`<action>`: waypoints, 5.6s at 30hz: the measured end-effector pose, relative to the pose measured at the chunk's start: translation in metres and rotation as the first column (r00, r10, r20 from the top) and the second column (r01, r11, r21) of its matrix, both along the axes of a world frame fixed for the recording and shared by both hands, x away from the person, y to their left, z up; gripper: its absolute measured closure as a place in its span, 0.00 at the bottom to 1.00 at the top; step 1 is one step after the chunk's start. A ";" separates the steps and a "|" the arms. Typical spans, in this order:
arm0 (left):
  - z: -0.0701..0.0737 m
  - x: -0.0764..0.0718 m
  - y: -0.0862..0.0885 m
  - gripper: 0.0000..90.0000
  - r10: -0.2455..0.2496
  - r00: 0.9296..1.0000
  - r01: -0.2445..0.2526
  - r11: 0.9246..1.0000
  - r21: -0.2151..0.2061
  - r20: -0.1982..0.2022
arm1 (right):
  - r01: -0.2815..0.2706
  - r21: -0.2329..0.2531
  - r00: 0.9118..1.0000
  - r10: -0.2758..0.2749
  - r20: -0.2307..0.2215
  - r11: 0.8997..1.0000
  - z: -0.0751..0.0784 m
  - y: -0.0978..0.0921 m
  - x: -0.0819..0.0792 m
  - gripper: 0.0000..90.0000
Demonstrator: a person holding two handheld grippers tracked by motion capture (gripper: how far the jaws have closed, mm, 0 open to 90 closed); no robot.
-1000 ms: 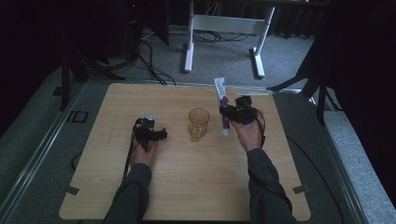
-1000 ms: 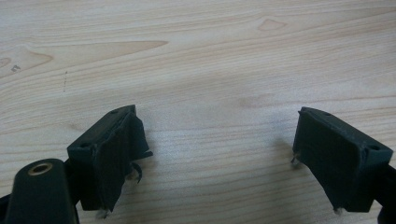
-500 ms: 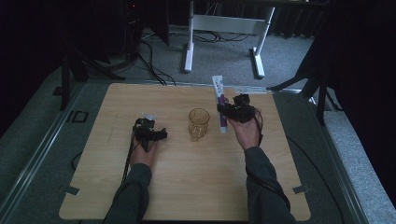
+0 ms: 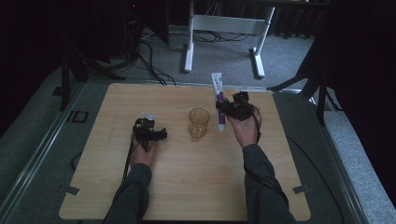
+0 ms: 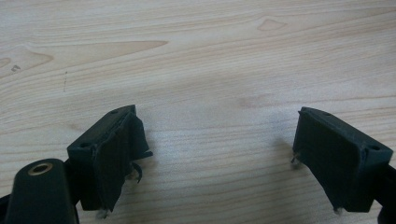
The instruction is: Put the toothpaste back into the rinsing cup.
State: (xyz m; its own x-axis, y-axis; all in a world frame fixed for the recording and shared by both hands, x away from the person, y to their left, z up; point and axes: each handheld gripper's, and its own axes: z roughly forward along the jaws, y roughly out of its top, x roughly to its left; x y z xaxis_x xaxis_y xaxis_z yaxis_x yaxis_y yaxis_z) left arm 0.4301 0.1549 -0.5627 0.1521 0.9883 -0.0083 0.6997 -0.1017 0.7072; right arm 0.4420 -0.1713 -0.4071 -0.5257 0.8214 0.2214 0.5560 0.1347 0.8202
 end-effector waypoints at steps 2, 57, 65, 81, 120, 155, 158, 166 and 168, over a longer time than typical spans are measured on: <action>0.000 0.000 0.000 0.16 0.000 1.000 0.000 1.000 0.000 0.000 | 0.000 0.014 1.000 0.000 -0.005 1.000 0.000 0.000 0.001 0.79; 0.000 0.000 0.000 0.16 0.000 1.000 0.000 1.000 0.000 -0.001 | 0.014 0.064 1.000 -0.015 0.018 0.998 0.014 0.008 0.017 0.79; 0.000 0.001 0.000 0.16 -0.001 1.000 0.001 1.000 0.000 -0.001 | 0.008 0.051 0.999 -0.010 0.031 0.999 0.018 0.013 0.020 0.79; 0.000 0.001 0.000 0.16 0.000 1.000 0.000 1.000 0.000 -0.001 | 0.000 0.061 0.999 -0.003 0.042 0.998 0.021 0.023 0.023 0.79; 0.000 0.001 0.000 0.16 0.000 1.000 0.000 1.000 0.000 -0.002 | -0.006 0.061 0.999 0.003 0.047 0.998 0.016 0.044 0.034 0.78; 0.000 0.001 0.000 0.16 0.000 1.000 0.000 1.000 0.000 0.000 | 0.001 0.023 1.000 -0.002 0.030 1.000 -0.002 0.062 0.039 0.77; 0.000 0.001 0.000 0.16 0.000 1.000 0.000 1.000 0.000 0.000 | 0.003 0.019 1.000 -0.003 0.025 1.000 -0.004 0.062 0.040 0.77; 0.000 0.001 0.000 0.16 0.000 1.000 0.000 1.000 0.000 0.000 | -0.003 0.000 1.000 0.003 0.010 1.000 -0.014 0.065 0.040 0.75; 0.000 0.001 0.000 0.16 0.000 1.000 0.000 1.000 0.000 0.000 | -0.009 -0.014 1.000 0.009 0.006 1.000 -0.018 0.066 0.040 0.75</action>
State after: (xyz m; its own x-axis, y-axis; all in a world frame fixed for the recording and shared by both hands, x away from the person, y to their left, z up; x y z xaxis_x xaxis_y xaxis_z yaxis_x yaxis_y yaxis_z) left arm 0.4306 0.1545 -0.5627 0.1517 0.9884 -0.0086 0.6995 -0.1012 0.7074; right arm 0.4822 -0.1057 -0.4246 -0.5344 0.8194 0.2072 0.5499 0.1510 0.8215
